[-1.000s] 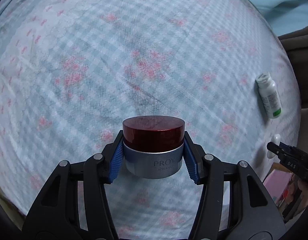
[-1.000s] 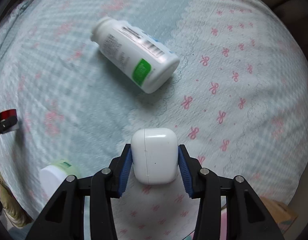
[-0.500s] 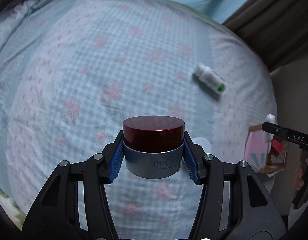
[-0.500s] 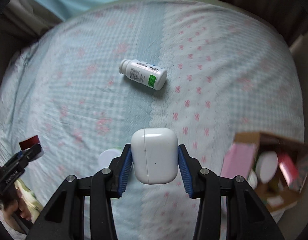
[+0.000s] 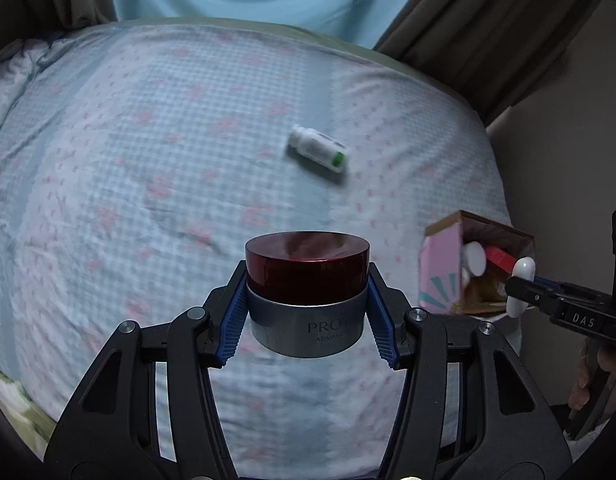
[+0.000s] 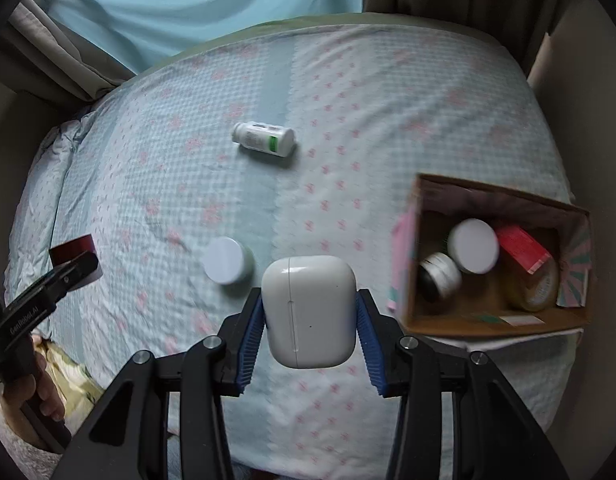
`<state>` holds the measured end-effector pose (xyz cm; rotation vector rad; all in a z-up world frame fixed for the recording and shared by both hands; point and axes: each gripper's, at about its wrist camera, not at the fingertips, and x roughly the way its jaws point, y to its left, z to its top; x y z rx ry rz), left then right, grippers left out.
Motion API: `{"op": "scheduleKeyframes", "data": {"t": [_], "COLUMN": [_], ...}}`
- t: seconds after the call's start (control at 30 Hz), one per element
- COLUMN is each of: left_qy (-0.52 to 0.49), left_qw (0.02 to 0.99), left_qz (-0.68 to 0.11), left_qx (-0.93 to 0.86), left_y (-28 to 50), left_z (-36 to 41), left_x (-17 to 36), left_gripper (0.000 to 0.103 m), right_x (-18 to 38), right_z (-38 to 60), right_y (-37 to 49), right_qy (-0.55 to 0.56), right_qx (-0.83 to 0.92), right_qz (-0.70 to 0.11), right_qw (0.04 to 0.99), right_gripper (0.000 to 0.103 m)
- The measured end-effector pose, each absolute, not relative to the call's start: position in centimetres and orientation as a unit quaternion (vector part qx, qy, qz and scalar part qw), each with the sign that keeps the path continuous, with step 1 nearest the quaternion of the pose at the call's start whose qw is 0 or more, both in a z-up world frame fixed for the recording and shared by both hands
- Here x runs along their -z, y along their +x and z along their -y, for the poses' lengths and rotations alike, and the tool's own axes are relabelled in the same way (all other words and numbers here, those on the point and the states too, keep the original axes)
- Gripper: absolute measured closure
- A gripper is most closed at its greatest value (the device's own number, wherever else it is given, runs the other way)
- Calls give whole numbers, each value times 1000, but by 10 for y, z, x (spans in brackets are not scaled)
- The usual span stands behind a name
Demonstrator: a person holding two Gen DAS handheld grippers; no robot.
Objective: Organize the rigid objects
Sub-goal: 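Carry the PROYA jar and earbud case with both tools to the cardboard box, then lower the jar and earbud case into the box and open both tools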
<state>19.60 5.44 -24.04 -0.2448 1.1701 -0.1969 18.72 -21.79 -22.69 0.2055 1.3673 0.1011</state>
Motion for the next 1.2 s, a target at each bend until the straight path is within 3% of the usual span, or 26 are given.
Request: {"op": "scheduleKeyframes", "data": {"t": [0.57,0.93,1.2], "left_qy": [-76,7,60], "left_qw": [802,757,723], "left_qz": [-571,-611,-640], "left_qx": [159,232,255], "left_y": [161,195,213], "left_z": [187,319,370], "left_x": [231,295,356], "left_gripper": [53,53,53], "right_x": [232,305,354], "right_z": [434,506,518], "right_y": [150,178,185], "right_qy": [102,118,113], "right_qx": [-11,6,-16], "right_qz": [-639,-660,-666], "right_qw": [762,742,737], "right_gripper": [62,62,62]}}
